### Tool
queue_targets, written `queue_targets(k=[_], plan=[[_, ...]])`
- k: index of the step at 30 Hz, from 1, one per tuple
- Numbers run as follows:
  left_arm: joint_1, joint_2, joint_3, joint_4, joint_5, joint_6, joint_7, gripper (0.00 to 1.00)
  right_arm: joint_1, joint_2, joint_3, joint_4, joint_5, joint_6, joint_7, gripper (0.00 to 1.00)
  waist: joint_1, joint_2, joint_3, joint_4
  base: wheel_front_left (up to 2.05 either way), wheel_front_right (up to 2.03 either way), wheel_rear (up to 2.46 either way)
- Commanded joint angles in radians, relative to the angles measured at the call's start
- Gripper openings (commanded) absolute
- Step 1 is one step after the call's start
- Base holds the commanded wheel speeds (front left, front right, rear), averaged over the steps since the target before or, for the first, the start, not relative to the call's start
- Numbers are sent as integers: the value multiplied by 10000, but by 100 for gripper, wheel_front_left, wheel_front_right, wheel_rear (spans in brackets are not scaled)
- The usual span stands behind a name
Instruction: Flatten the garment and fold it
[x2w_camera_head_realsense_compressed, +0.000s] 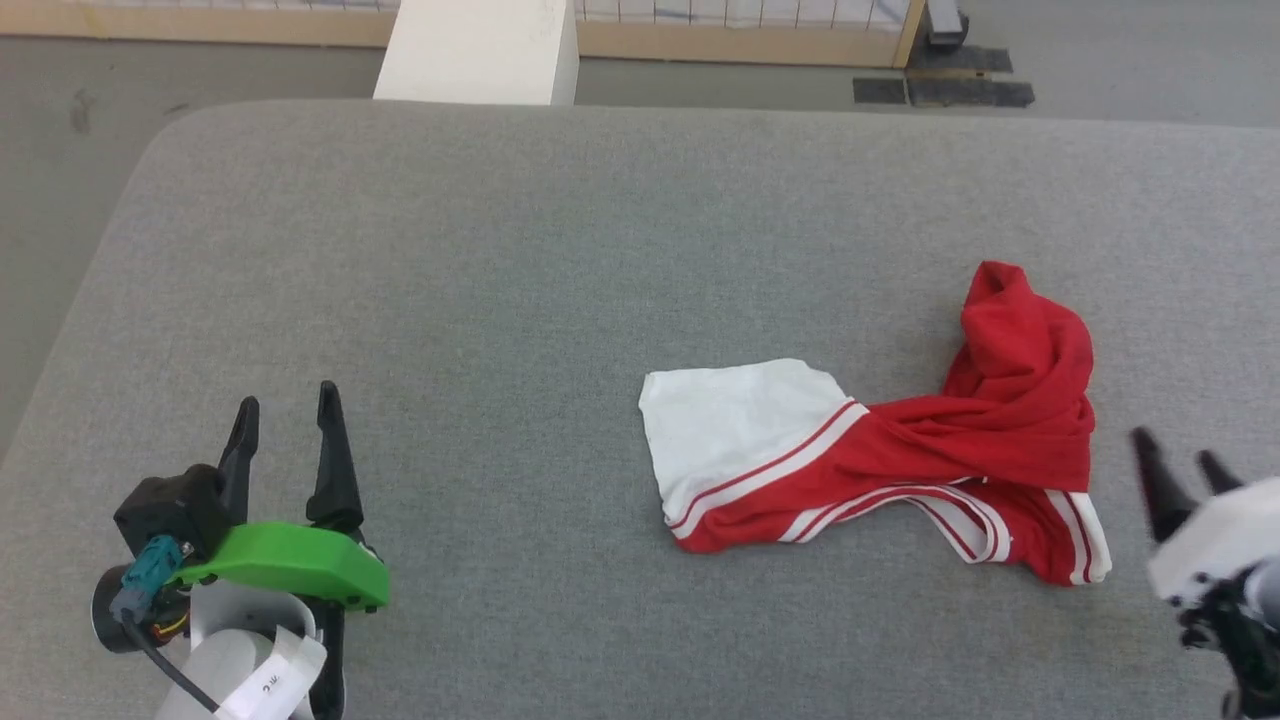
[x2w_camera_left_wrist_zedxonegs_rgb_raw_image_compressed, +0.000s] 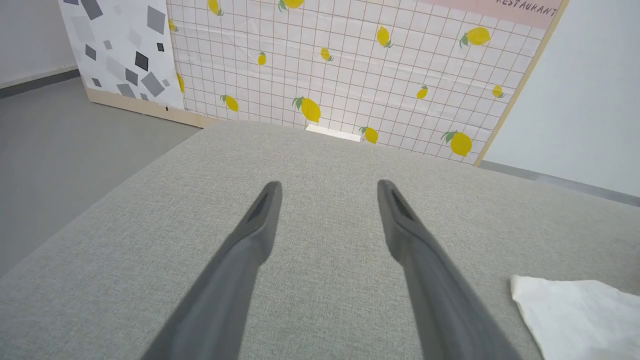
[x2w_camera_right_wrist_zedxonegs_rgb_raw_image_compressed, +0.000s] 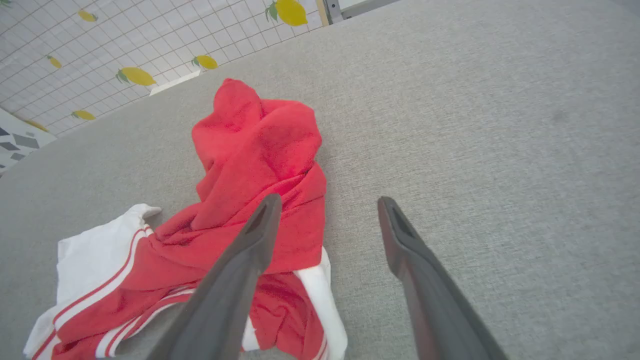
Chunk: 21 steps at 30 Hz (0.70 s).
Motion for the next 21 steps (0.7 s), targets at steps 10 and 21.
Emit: queue_targets(k=[10,21], plan=[[139,-41,-322,69,-84,-45,224,100,636,30,-562,-356,296,-13,-1567,100,0,-1,-164,-227,0,0,0],[-2918,-693,-1928,1159,-37,-749,2918,100,55,31,-13,-705,82,-13,-1439,100,0,-1,662,-600,0,0,0]])
